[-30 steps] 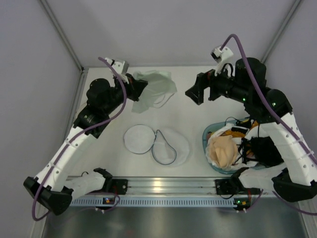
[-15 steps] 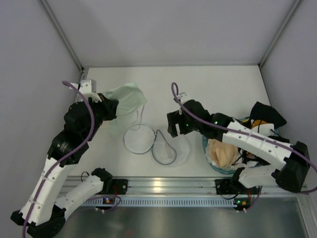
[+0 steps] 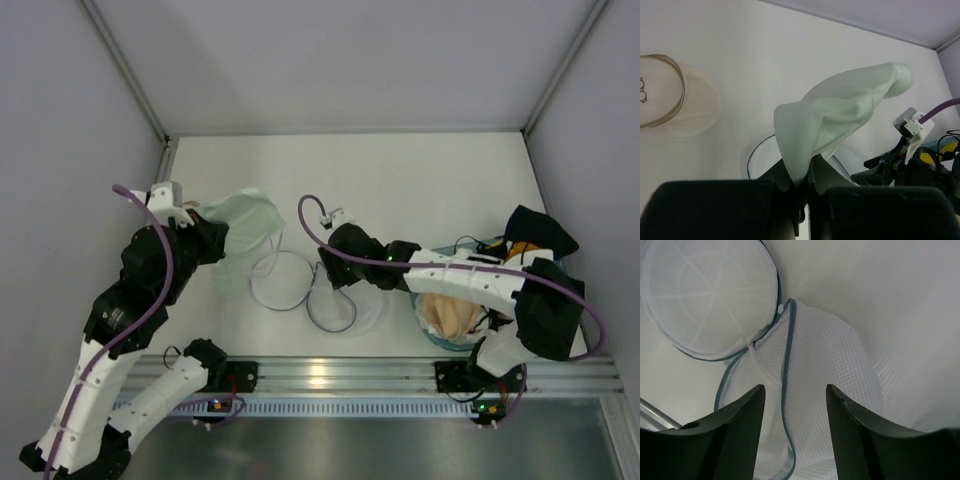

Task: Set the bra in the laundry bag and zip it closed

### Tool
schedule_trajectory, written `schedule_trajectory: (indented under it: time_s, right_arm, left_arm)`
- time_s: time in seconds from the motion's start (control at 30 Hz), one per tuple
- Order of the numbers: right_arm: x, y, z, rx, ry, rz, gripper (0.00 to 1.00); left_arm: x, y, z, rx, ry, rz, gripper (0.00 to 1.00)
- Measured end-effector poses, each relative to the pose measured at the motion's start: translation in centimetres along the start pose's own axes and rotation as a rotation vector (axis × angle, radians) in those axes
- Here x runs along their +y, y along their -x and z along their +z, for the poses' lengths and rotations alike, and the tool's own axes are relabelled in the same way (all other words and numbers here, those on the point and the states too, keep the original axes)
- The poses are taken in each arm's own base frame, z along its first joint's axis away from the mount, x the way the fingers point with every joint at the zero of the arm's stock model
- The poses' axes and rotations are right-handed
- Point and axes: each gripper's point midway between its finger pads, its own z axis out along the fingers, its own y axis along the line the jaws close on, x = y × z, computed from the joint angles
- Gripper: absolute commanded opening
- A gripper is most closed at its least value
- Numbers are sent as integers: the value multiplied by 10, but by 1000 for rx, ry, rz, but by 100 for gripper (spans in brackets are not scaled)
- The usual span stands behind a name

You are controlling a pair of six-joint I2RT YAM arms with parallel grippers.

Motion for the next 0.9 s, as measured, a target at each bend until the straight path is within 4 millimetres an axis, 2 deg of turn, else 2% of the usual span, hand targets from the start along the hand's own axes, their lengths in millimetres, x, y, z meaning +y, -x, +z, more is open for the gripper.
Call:
schedule_trajectory:
  time_s: [0.07,0.23,0.33,0.5,0.57,0.63,0.73,0.87,0.9]
  right_arm:
    - [2,-2,2,3,2,-6,53]
    - [10,-6,9,10,16,-27,39]
    - [10,-13,16,32,9,-42,36]
    - [8,-19,21,51,1,-58,17]
    - [8,-20,21,53,1,-66,5]
    - [8,-21,23,59,-1,-69,0]
    - [6,-26,23,77,-7,-75,2]
    - [5,-30,22,93,-16,-77,35]
    - [4,-31,21,95,-15,-78,38]
  left_arm:
    - [1,-1,0,3,2,-2,0]
    - [2,-3,0,11,6,1,0]
    - [2,-4,0,13,7,2,0]
    - [2,-6,1,20,7,4,0]
    - [2,-7,1,22,4,4,0]
    - [1,-7,1,24,0,4,0]
    - [0,-8,0,28,-7,4,0]
    - [-1,-8,0,30,-10,5,0]
    - [0,-8,0,30,-9,7,0]
